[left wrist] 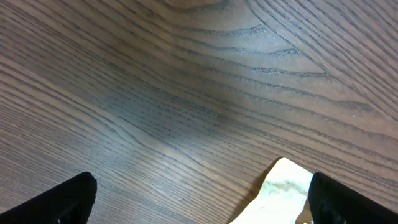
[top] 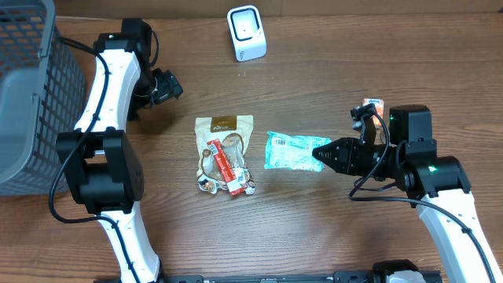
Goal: Scan the item barcode
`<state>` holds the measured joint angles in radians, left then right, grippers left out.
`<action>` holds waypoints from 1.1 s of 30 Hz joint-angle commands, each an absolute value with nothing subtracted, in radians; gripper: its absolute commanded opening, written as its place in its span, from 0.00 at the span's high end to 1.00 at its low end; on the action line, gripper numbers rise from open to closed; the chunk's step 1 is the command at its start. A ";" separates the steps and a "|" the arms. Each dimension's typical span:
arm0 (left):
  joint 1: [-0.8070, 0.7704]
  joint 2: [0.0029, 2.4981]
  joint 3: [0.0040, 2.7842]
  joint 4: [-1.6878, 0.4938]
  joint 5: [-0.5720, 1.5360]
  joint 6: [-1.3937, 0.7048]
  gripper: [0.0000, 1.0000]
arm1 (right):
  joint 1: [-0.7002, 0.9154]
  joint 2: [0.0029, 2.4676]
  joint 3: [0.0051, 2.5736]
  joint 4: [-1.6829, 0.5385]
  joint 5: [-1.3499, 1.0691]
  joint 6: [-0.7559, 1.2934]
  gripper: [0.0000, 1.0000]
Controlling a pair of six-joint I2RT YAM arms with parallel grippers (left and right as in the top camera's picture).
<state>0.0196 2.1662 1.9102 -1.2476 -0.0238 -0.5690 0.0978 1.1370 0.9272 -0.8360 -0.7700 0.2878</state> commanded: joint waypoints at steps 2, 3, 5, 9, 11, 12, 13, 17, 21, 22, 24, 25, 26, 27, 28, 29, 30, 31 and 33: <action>0.012 2.151 1.926 -1.247 -0.033 -0.557 0.00 | 0.092 1.128 0.930 -0.854 -0.778 0.285 0.96; 0.012 2.151 1.926 -1.247 -0.033 -0.557 0.00 | 0.092 1.127 0.931 -0.853 -0.779 0.286 0.96; 0.012 2.151 1.926 -1.247 -0.033 -0.557 0.01 | 0.092 1.124 0.931 -0.845 -0.780 0.293 0.96; 0.012 2.151 1.926 -1.247 -0.033 -0.557 0.00 | 0.092 1.121 0.931 -0.845 -0.823 0.292 0.96; 0.012 2.151 1.926 -1.247 -0.033 -0.557 0.00 | 0.092 1.121 0.931 -0.847 -0.824 0.293 0.96; 0.012 2.151 1.926 -1.248 -0.033 -0.557 0.00 | 0.092 1.121 0.931 -0.849 -0.825 0.293 0.96; 0.012 2.151 1.926 -1.248 -0.033 -0.557 0.00 | 0.092 1.121 0.931 -0.852 -0.835 0.296 0.96; 0.012 2.151 1.926 -1.247 -0.033 -0.557 0.00 | 0.092 1.121 0.931 -0.846 -0.857 0.353 0.96; 0.012 2.151 1.926 -1.247 -0.033 -0.557 0.00 | 0.092 1.121 0.931 -0.845 -0.857 0.352 0.96; 0.012 2.151 1.926 -1.247 -0.033 -0.557 0.00 | 0.092 1.121 0.931 -0.845 -0.857 0.352 0.96; 0.012 2.151 1.926 -1.247 -0.033 -0.557 0.00 | 0.092 1.121 0.931 -0.845 -0.854 0.351 0.96; 0.012 2.151 1.926 -1.247 -0.033 -0.557 0.00 | 0.092 1.121 0.931 -0.846 -0.854 0.345 0.96; 0.012 2.151 1.926 -1.247 -0.033 -0.557 0.00 | 0.092 1.121 0.931 -0.846 -0.854 0.344 0.96; 0.012 2.151 1.926 -1.247 -0.033 -0.557 0.00 | 0.092 1.121 0.931 -0.848 -0.854 0.344 0.96; 0.012 2.151 1.926 -1.247 -0.033 -0.557 0.00 | 0.092 1.121 0.931 -0.848 -0.854 0.344 0.96; 0.012 2.151 1.926 -1.247 -0.033 -0.557 0.00 | 0.092 1.121 0.931 -0.848 -0.854 0.344 0.96; 0.012 2.151 1.926 -1.247 -0.033 -0.557 0.00 | 0.092 1.121 0.931 -0.848 -0.854 0.344 0.96; 0.012 2.151 1.926 -1.247 -0.033 -0.557 0.00 | 0.092 1.121 0.931 -0.848 -0.854 0.344 0.96; 0.012 2.151 1.926 -1.247 -0.033 -0.557 0.00 | 0.092 1.121 0.931 -0.848 -0.854 0.344 0.96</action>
<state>0.0196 2.1658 1.9102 -1.2476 -0.0238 -0.5686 0.0982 1.1370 0.9272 -0.8543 -0.8288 0.3431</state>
